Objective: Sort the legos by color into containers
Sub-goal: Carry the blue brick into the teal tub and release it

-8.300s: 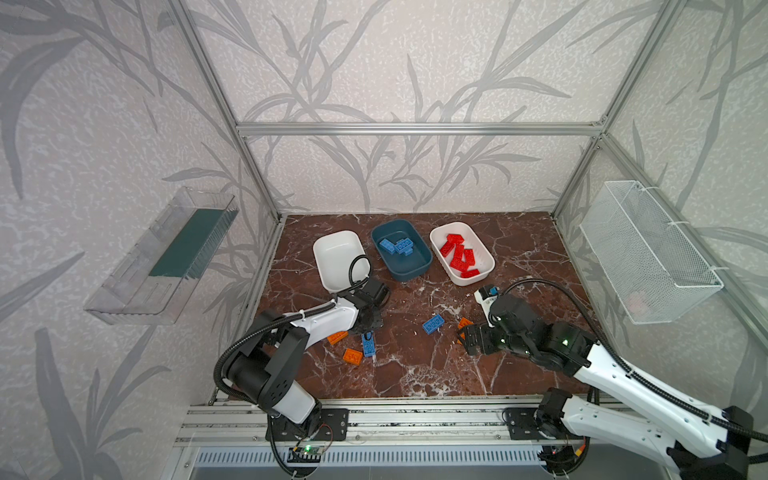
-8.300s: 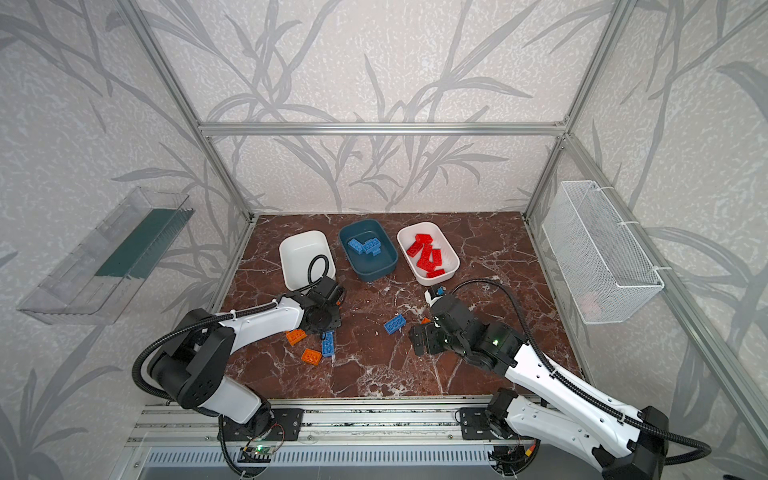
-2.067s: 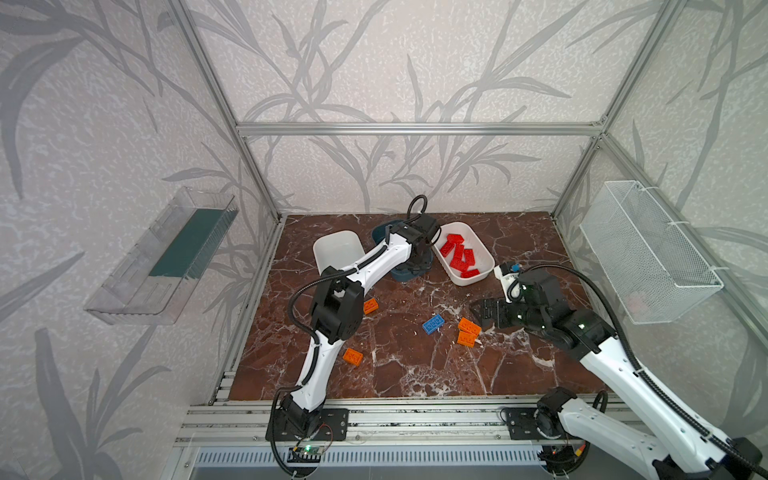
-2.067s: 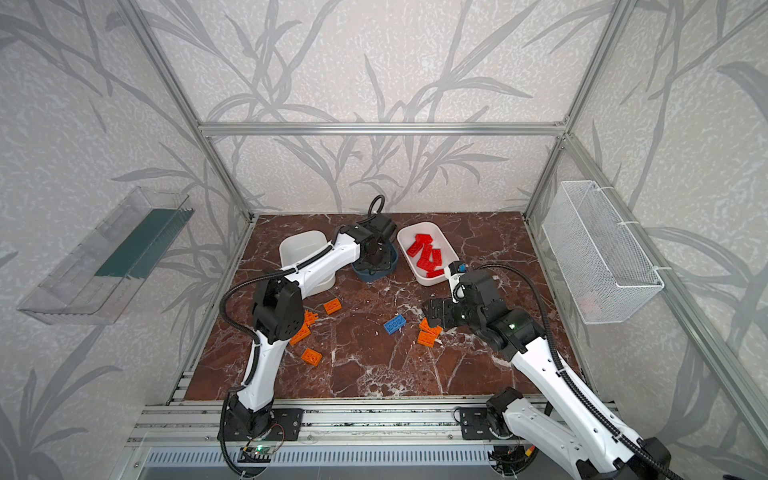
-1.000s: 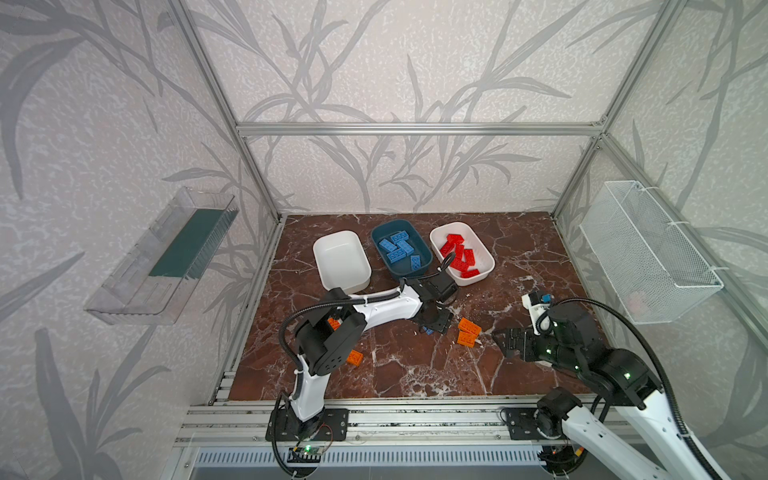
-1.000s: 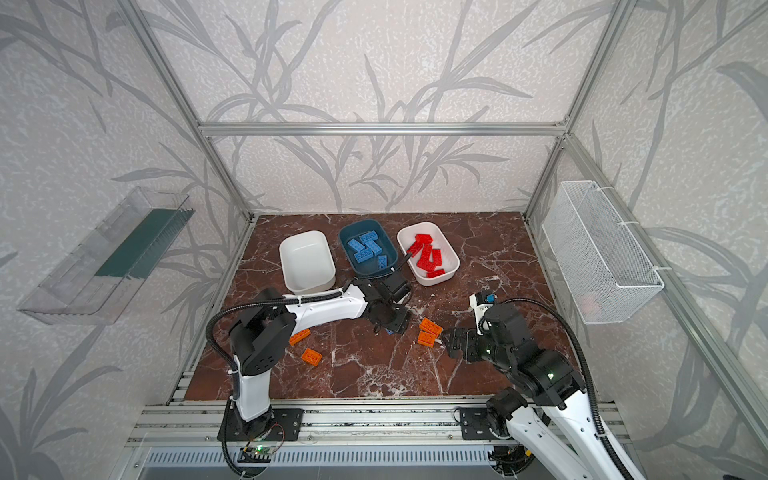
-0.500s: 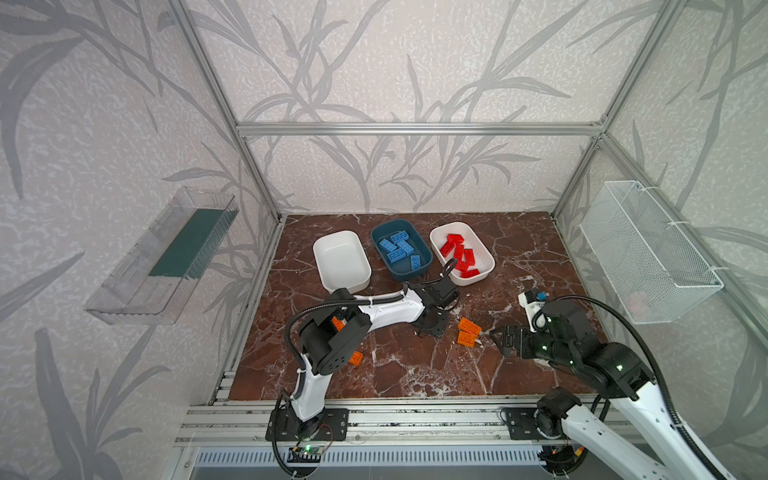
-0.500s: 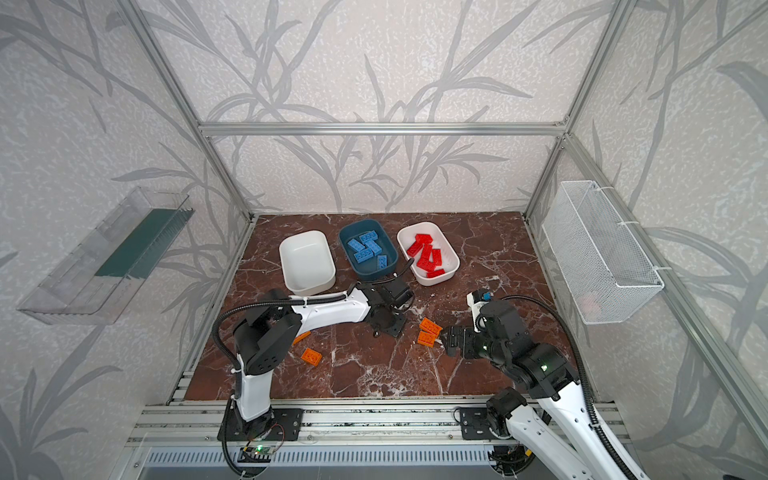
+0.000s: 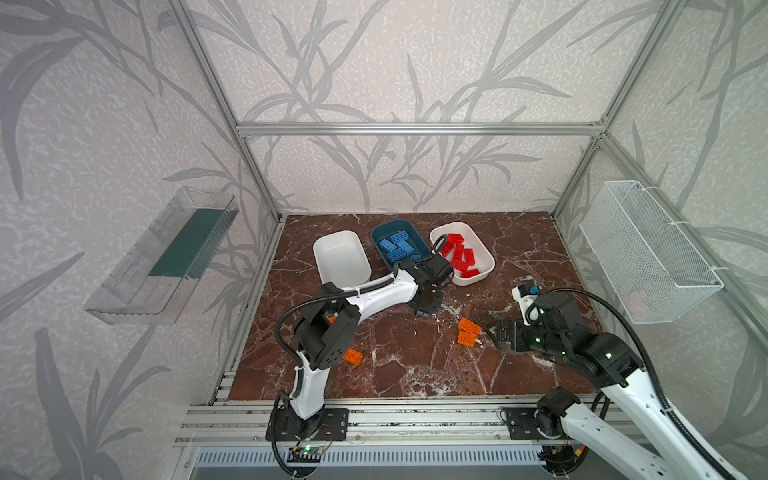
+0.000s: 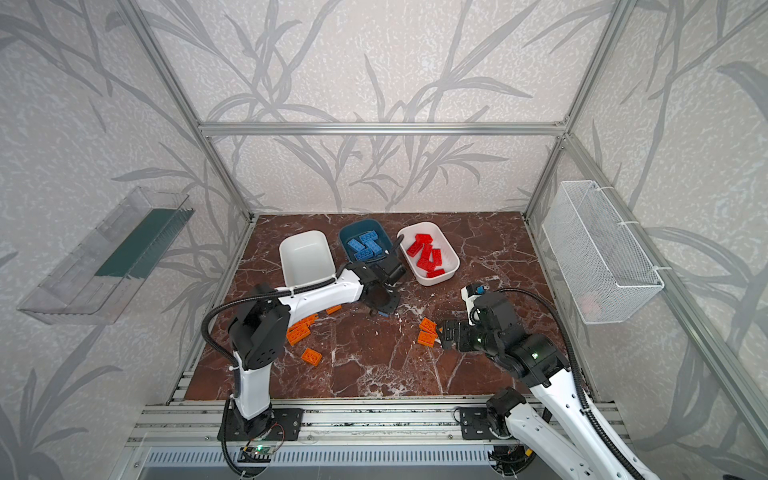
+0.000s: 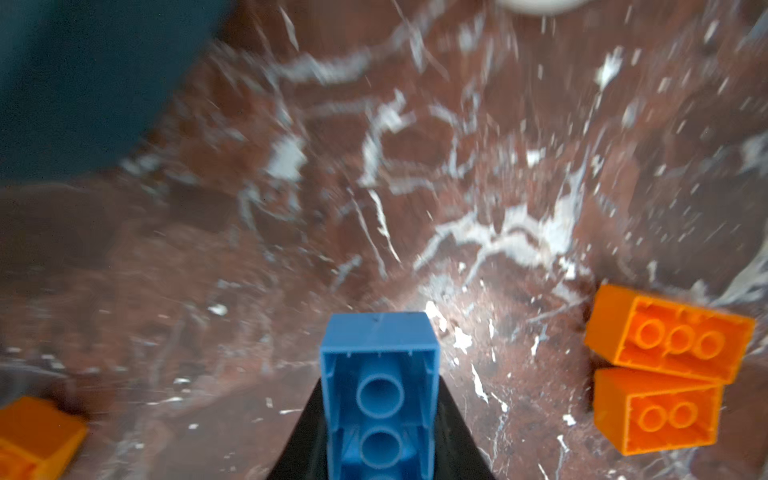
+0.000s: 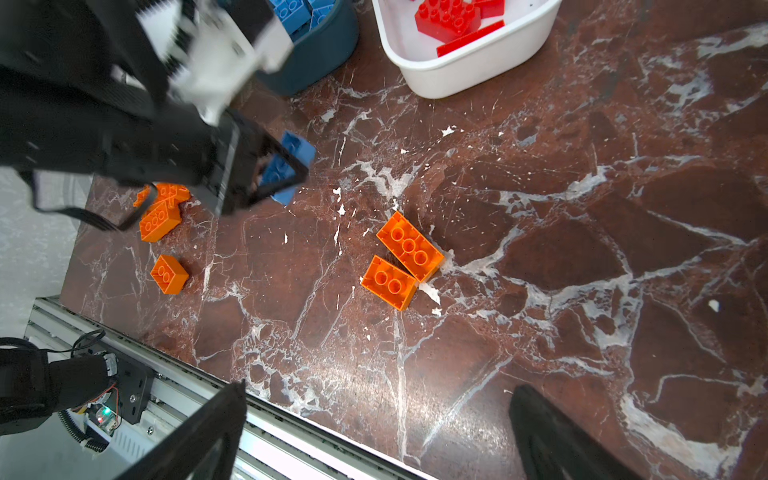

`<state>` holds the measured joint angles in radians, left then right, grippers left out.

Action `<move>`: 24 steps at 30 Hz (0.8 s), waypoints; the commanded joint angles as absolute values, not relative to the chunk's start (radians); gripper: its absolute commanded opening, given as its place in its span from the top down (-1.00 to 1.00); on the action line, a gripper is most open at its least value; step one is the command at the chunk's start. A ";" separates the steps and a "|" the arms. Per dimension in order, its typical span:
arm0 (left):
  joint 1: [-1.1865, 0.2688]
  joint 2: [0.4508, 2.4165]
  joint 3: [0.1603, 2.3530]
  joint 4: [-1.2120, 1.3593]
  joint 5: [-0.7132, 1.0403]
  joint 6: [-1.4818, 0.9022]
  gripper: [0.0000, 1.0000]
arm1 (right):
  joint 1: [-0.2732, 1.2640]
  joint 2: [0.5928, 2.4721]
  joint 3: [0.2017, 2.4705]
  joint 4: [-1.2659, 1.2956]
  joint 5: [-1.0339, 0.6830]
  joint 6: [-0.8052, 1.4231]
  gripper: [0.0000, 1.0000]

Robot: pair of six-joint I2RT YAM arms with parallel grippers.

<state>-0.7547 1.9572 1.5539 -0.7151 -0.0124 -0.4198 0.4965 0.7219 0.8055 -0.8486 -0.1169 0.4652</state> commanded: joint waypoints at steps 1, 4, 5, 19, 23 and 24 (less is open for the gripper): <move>-0.642 1.941 1.702 -0.807 -0.060 -0.441 0.63 | 0.495 0.777 0.835 -0.776 -0.139 0.435 -0.98; -0.573 2.033 1.863 -0.864 -0.073 -0.435 0.63 | 0.495 0.852 0.849 -0.742 -0.157 0.415 -0.98; -0.556 2.063 1.908 -0.877 -0.070 -0.437 0.62 | 0.495 0.872 0.853 -0.733 -0.159 0.411 -0.98; -0.473 2.444 2.389 -1.041 0.023 -0.462 0.26 | 0.491 1.059 0.920 -0.647 -0.150 0.346 -0.98; -0.473 2.428 2.363 -1.032 0.033 -0.478 -0.41 | 0.489 1.076 0.923 -0.637 -0.156 0.337 -0.98; -0.474 2.405 2.332 -1.015 0.030 -0.482 -0.44 | 0.489 1.076 0.922 -0.635 -0.155 0.336 -0.98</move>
